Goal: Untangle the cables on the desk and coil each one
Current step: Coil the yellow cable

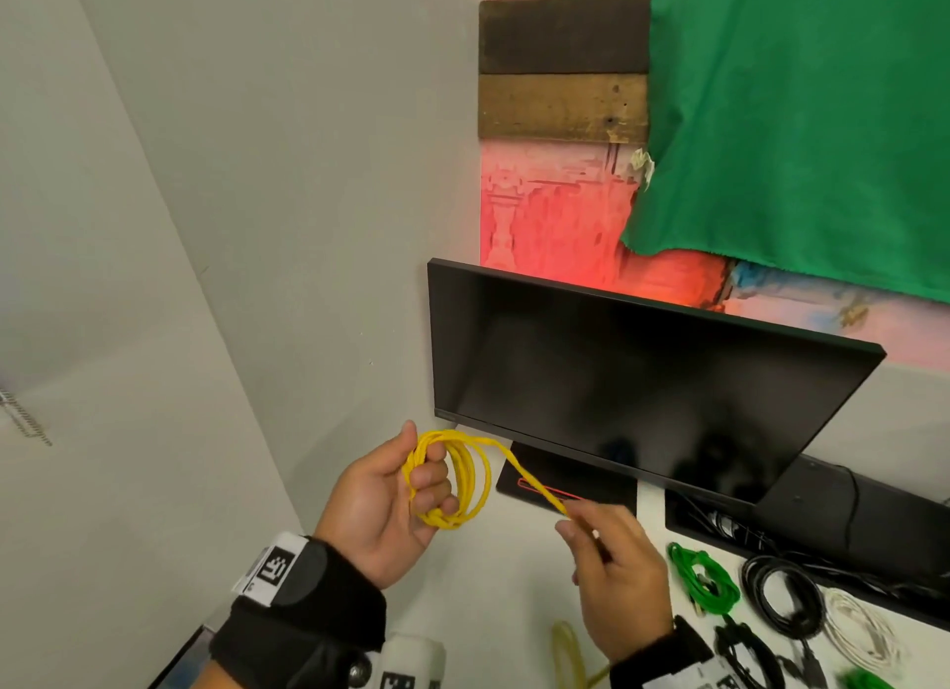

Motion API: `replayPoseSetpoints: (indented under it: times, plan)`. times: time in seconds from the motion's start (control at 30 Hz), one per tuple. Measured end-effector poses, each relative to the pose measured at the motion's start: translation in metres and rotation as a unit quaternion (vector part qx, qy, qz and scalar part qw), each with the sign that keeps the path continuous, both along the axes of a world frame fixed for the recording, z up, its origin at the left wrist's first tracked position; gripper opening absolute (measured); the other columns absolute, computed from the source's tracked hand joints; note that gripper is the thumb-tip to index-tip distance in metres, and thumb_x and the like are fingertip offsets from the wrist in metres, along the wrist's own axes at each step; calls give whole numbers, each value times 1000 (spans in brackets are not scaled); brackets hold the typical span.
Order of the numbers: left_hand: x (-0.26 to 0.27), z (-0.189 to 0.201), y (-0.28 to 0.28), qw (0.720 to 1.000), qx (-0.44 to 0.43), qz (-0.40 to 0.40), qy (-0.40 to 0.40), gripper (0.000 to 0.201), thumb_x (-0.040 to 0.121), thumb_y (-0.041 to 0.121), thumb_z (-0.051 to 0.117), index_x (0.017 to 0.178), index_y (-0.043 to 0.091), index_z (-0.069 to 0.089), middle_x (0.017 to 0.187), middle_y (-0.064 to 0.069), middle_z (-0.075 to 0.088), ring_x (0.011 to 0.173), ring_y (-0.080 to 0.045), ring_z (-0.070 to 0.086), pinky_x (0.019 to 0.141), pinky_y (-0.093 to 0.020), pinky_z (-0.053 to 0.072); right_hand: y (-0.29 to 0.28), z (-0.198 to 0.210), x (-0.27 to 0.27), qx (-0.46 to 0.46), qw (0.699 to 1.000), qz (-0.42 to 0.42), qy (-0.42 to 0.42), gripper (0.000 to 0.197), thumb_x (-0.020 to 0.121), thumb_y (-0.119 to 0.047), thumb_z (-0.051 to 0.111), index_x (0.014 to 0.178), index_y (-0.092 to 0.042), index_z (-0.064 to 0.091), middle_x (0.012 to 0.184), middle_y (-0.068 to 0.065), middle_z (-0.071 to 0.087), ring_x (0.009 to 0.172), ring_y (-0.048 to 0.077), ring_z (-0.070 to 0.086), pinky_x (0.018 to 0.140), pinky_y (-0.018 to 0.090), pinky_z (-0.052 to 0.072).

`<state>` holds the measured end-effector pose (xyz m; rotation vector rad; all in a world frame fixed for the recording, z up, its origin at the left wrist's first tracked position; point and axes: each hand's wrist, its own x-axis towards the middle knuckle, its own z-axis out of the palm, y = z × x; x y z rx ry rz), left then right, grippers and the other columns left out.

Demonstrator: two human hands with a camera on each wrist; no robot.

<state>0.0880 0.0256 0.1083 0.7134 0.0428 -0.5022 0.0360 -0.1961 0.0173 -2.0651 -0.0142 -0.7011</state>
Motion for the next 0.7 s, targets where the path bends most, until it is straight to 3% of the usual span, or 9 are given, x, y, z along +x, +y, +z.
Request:
replayPoseSetpoints:
  times: [0.1, 0.17, 0.27, 0.37, 0.47, 0.5, 0.6, 0.7]
  plan:
    - [1, -3, -4, 997, 36, 48, -44, 37, 91, 35, 50, 82, 3, 67, 61, -4, 49, 49, -18, 48, 59, -32, 51, 10, 5, 1, -144, 984, 47, 98, 15, 93, -32, 66, 108, -31, 69, 93, -17, 55, 77, 0, 53, 70, 3, 36]
    - [1, -8, -9, 986, 102, 96, -91, 38, 91, 35, 51, 87, 2, 69, 64, -6, 52, 52, -19, 51, 62, -33, 52, 21, 14, 0, -211, 953, 105, 190, 20, 98, -43, 55, 116, -36, 60, 101, -16, 54, 81, 2, 53, 72, 13, 40]
    - [1, -15, -16, 950, 217, 149, -166, 40, 89, 36, 52, 93, 0, 68, 65, -6, 56, 58, -21, 55, 67, -36, 47, 42, 37, -2, -271, 919, 163, 234, 17, 100, -44, 46, 106, -32, 55, 100, -10, 56, 85, 11, 53, 71, 24, 39]
    - [-3, -19, -19, 876, 371, 115, -285, 36, 93, 41, 55, 93, 6, 65, 65, 0, 60, 61, -16, 59, 65, -28, 46, 50, 61, -3, -251, 909, 244, 226, 16, 100, -41, 47, 90, -29, 52, 91, -9, 54, 84, 15, 51, 75, 31, 42]
    - [-10, -22, -18, 736, 526, 30, -424, 36, 93, 44, 46, 83, 10, 56, 69, -2, 58, 64, -16, 55, 65, -34, 48, 47, 76, -1, -214, 902, 305, 219, 17, 100, -37, 51, 84, -32, 51, 84, -11, 55, 79, 11, 51, 75, 29, 45]
    - [-10, -20, -18, 702, 554, 13, -448, 37, 94, 44, 44, 81, 10, 52, 70, -1, 56, 65, -15, 52, 67, -37, 47, 46, 77, -1, -206, 903, 311, 214, 16, 100, -37, 52, 85, -31, 54, 83, -11, 58, 78, 11, 53, 75, 28, 46]
    - [-9, -6, -15, 668, 577, -41, -468, 42, 96, 49, 34, 77, 18, 54, 74, 4, 57, 69, -10, 54, 72, -36, 48, 44, 77, -3, -215, 918, 289, 166, 19, 96, -43, 56, 94, -27, 65, 91, -8, 69, 83, 12, 60, 77, 30, 49]
    - [-11, 2, -11, 654, 596, -105, -454, 57, 88, 71, 27, 70, 24, 53, 69, 3, 57, 62, -6, 52, 67, -30, 47, 39, 79, -1, -260, 917, 263, 152, 26, 90, -53, 59, 101, -31, 67, 92, -12, 69, 84, 8, 61, 76, 27, 48]
